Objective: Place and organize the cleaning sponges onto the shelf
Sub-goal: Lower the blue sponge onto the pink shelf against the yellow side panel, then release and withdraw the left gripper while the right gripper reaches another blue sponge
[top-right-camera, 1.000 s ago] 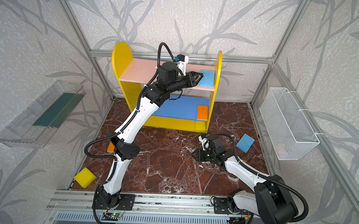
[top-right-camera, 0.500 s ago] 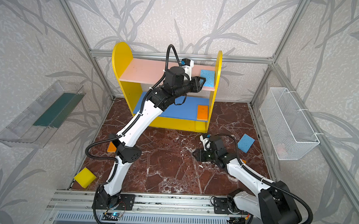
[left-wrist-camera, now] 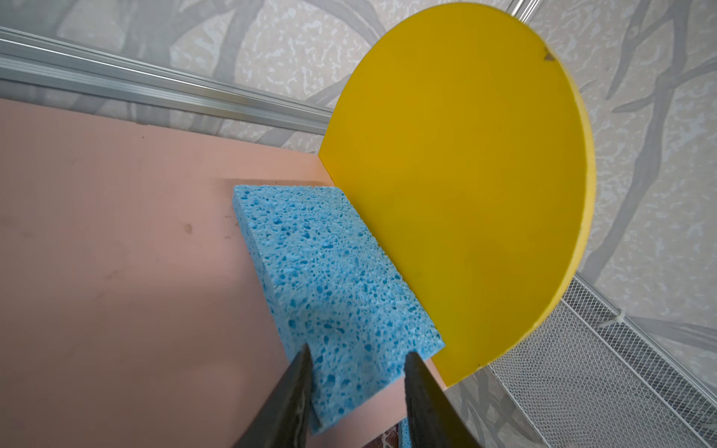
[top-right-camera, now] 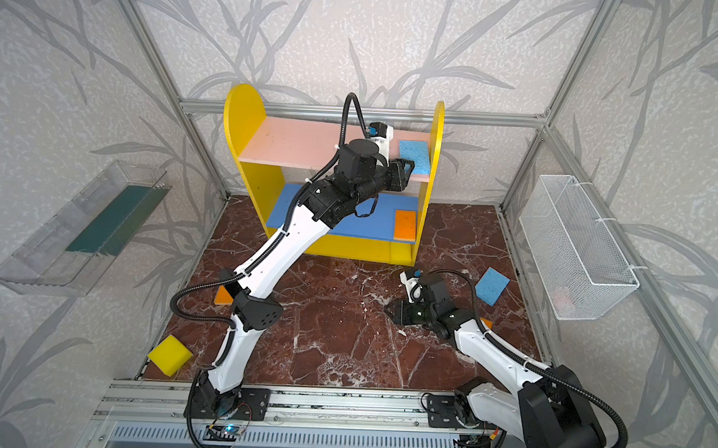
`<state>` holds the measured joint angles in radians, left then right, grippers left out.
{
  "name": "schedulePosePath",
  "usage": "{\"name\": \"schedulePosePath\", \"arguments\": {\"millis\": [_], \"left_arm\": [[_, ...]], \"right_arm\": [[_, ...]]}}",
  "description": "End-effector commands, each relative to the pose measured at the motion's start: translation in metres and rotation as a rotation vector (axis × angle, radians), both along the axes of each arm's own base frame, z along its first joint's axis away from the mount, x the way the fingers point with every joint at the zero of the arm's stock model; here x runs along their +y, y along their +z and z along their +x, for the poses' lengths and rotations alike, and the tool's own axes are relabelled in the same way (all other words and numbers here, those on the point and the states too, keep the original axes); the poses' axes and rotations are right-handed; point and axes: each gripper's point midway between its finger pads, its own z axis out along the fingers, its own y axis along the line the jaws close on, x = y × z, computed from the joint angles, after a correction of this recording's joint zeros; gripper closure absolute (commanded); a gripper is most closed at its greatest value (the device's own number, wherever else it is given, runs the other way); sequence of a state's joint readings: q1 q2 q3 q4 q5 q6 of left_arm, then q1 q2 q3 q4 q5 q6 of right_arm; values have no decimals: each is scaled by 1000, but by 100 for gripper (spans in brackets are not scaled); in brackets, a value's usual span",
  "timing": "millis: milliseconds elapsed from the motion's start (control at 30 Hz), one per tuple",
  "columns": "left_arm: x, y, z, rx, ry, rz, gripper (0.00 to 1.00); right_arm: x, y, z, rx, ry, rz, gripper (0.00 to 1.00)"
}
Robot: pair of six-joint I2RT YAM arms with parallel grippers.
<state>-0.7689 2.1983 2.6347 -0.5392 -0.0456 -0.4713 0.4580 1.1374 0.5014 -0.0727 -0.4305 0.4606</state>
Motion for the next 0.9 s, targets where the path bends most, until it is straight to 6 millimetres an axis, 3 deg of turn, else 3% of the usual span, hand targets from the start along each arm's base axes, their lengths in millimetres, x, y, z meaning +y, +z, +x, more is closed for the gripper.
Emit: {"name": "schedulePosePath", "arguments": {"millis": [0, 300, 467, 633, 767, 867], "left_arm": [[17, -35, -2, 88, 55, 103, 54], [56, -3, -31, -16, 98, 90, 31], [87, -7, -63, -36, 100, 77, 28], [111, -47, -98, 7, 73, 51, 28], [125, -96, -122, 72, 61, 21, 27], [131, -144, -137, 135, 58, -7, 27]], "right_arm": [[-1, 5, -1, -18, 2, 7, 52], [-24, 17, 6, -72, -104, -68, 43], [-49, 34, 14, -122, -254, -85, 41], [-85, 34, 23, -34, -393, -132, 41], [-130, 27, 37, 54, -566, -139, 41], [-169, 19, 46, 88, -704, -179, 38]]}}
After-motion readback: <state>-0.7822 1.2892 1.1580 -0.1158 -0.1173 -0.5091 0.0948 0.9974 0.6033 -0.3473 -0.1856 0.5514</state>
